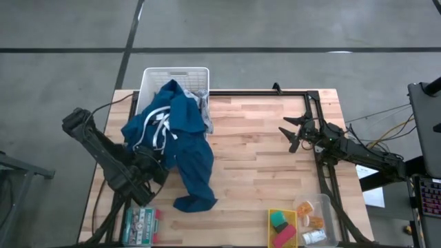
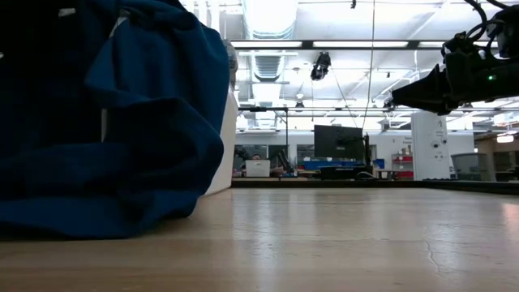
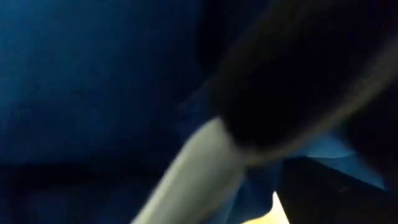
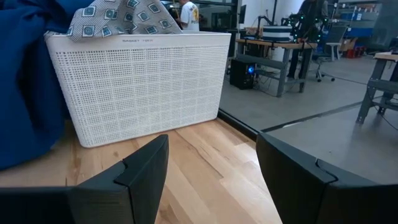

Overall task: Pick & Place Medicine items
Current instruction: Put the blue patient gown into the white laundry bin

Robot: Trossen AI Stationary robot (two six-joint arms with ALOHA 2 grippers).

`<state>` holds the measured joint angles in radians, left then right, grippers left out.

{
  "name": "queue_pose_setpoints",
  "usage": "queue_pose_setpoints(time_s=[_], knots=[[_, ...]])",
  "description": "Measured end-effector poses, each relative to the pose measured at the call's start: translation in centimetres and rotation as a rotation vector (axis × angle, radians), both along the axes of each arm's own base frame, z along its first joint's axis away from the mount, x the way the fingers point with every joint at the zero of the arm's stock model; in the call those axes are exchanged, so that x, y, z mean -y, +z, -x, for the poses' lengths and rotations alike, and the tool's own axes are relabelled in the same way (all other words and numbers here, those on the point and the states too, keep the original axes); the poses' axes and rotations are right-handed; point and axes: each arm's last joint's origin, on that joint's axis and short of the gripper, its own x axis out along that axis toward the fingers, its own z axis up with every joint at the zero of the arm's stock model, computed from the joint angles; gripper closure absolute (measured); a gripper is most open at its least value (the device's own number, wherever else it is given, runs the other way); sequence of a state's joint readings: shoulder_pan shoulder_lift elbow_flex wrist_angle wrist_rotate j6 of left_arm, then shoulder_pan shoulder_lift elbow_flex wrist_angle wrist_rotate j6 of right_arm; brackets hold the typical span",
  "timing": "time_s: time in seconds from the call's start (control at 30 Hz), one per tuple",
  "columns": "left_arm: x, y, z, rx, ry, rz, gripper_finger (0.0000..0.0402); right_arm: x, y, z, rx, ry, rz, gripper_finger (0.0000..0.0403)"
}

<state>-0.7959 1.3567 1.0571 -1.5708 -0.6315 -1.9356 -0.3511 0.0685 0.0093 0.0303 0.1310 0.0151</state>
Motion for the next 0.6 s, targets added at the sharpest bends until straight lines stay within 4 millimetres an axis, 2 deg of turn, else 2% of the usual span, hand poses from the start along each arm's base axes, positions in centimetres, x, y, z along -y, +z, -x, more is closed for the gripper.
queue_pose_setpoints(time_s=[0.27, 0.6], knots=[[0.3, 1.4, -0.6, 0.034, -0.117, -0.062, 0.021, 0.0, 0.0, 0.0, 0.0, 0.0, 0.0, 0.0165], [0.5, 3.3, -1.1, 0.112, -0.195, -0.126, 0.0369, 0.0, 0.0, 0.0, 0.0, 0.0, 0.0, 0.0165]])
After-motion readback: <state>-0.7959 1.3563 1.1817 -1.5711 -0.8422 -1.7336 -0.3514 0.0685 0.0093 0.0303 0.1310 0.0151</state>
